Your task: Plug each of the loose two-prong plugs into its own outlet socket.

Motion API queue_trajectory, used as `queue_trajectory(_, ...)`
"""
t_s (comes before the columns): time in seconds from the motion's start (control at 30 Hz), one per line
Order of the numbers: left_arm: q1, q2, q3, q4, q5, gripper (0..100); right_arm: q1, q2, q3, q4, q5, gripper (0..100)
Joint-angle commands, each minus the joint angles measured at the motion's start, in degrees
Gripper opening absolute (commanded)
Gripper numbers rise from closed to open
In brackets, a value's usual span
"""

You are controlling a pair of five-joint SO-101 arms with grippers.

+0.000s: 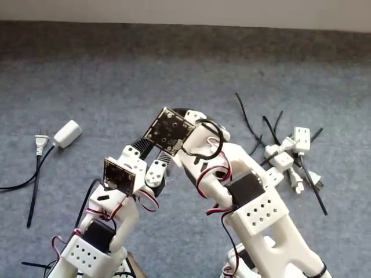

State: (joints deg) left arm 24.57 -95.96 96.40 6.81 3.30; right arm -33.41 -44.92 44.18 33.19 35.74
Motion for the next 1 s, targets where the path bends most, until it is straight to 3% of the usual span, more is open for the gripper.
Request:
queue_trajectory(0.0,-0.04,-1.27,1.19,0.09,0.26,1,3.56,0.13,3.38,-5.76,0.7,0.8)
queue_trajectory(0.53,-0.13,-1.36,1.19,0.09,0.26,1,9.71,17.71,-0.31,-8.75,0.26,0.8)
queue_trajectory(0.7,-0.13,-1.19,1.19,0.09,0.26,1,10.07,13.93,-0.4,-8.66,0.26,0.8)
queue_trajectory(0.87,-0.22,-0.75,1.19,0.09,0.26,1,15.69,5.76,-0.4,-8.48,0.09,0.8)
queue_trajectory(0.97,-0.4,-0.75,1.19,0.09,0.26,1,20.44,2.42,-0.4,-8.4,-5.27,0.8)
